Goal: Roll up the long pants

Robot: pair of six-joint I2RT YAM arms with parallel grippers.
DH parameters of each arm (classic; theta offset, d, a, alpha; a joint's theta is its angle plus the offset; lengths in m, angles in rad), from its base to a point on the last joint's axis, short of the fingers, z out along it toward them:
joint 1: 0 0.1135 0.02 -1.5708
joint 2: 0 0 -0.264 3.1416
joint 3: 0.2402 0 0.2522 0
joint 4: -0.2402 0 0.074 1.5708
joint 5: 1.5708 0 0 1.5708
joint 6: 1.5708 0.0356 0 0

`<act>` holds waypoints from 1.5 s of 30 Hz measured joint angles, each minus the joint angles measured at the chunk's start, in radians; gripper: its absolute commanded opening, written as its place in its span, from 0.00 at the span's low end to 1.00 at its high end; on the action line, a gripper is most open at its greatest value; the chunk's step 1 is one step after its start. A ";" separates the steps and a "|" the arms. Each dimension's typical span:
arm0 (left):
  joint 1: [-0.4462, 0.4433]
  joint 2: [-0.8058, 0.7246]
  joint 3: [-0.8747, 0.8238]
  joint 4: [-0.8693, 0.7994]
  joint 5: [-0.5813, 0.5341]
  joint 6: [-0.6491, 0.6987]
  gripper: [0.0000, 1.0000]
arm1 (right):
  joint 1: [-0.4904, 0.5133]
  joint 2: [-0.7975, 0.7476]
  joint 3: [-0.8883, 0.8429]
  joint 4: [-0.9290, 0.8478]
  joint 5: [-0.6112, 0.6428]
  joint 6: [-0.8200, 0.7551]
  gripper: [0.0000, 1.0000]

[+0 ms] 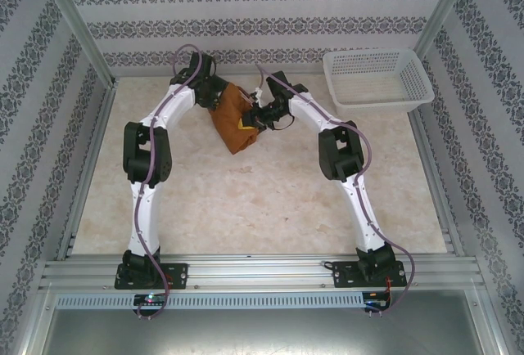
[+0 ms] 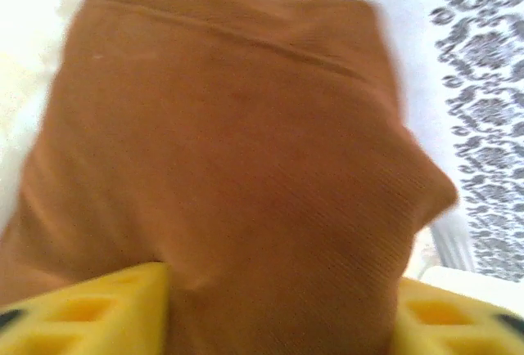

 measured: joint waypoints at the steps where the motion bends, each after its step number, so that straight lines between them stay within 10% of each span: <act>1: 0.000 0.007 0.000 0.000 0.007 0.007 0.15 | -0.002 0.000 0.000 0.000 0.001 0.000 0.00; 2: 0.000 0.013 0.000 0.000 0.014 0.018 0.24 | -0.003 0.000 0.000 0.000 0.003 0.000 0.01; 4: 0.000 0.014 -0.010 0.014 0.029 0.044 0.88 | -0.003 0.000 0.000 -0.003 0.005 0.000 0.00; 6: 0.002 0.014 -0.016 0.047 0.056 0.068 1.00 | -0.003 0.000 0.000 -0.004 0.006 -0.001 0.00; 7: 0.002 0.014 -0.017 0.060 0.068 0.080 0.95 | -0.003 0.000 0.000 -0.004 0.006 -0.001 0.01; 10: 0.002 0.014 -0.020 0.095 0.111 0.121 0.19 | -0.003 0.000 0.000 -0.008 0.007 -0.004 0.01; 12: 0.004 0.018 -0.034 0.090 0.129 0.153 0.00 | -0.007 0.000 -0.001 -0.016 0.011 -0.005 0.02; 36: 0.010 0.116 0.328 -0.736 -0.003 0.753 0.00 | 0.061 -0.143 -0.249 -0.026 -0.006 -0.105 0.07; 45: 0.010 0.076 0.207 -0.826 -0.135 0.832 0.00 | 0.151 -0.249 -0.396 0.010 0.061 -0.107 0.76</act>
